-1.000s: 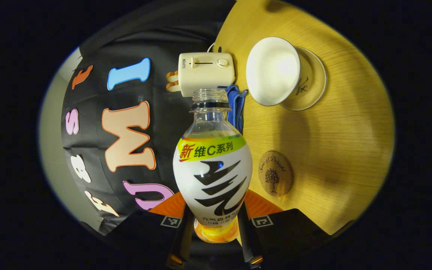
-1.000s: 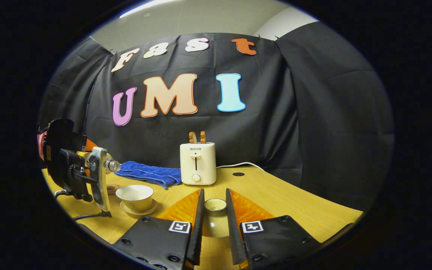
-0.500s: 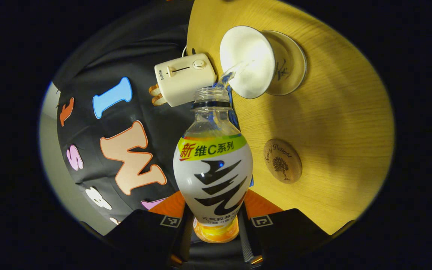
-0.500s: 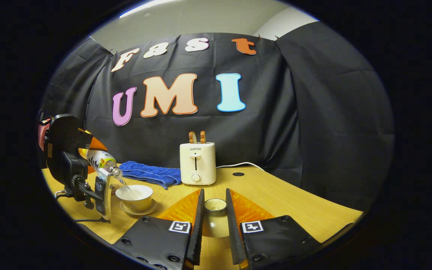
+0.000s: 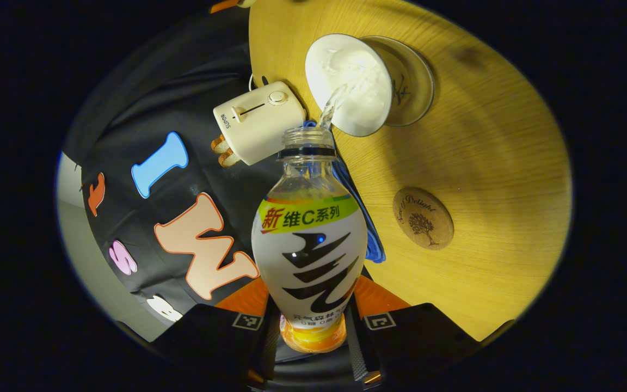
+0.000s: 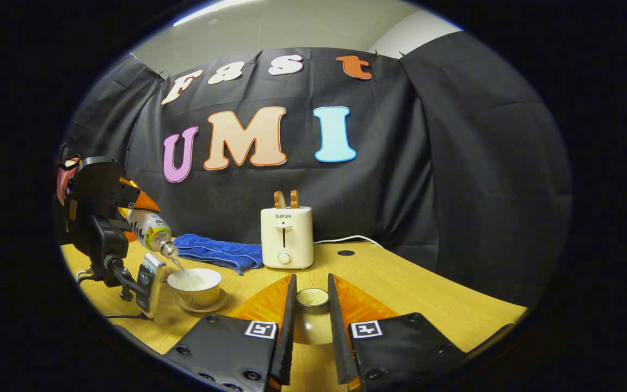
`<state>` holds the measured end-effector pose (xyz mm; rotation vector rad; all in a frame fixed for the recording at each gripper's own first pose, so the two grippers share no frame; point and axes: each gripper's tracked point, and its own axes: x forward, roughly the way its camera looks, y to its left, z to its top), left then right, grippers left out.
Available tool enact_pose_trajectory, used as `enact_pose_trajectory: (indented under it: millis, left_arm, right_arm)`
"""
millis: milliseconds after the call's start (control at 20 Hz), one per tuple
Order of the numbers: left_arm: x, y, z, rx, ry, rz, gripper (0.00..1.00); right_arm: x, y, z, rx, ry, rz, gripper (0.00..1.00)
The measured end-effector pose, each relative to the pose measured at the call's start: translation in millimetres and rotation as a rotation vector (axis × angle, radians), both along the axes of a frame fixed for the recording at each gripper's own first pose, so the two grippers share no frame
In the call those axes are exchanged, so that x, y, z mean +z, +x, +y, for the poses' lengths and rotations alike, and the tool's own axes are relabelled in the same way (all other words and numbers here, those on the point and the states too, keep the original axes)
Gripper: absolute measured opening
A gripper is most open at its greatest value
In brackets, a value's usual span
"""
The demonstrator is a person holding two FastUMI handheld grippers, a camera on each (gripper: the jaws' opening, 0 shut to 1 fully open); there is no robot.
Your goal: Open the teacup lid with one hand, grasp the water bottle and pour water into the teacup with the other hand; after pouring, place the water bottle on the coaster and then close the teacup lid.
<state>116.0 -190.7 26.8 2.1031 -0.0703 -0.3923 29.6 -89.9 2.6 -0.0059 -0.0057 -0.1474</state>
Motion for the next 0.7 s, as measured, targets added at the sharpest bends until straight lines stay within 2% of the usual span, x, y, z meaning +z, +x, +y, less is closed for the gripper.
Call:
enact_pose_trajectory:
  millis: [500,700]
  left_arm:
    - [31,0,-6,-0.052,0.093,-0.087,0.52]
    - [27,2,-7,-0.056,0.070,-0.072,0.52]
  right_arm:
    - [-1,1,1,0.004,0.000,0.001,0.35]
    - [-1,1,1,0.005,0.000,0.000,0.35]
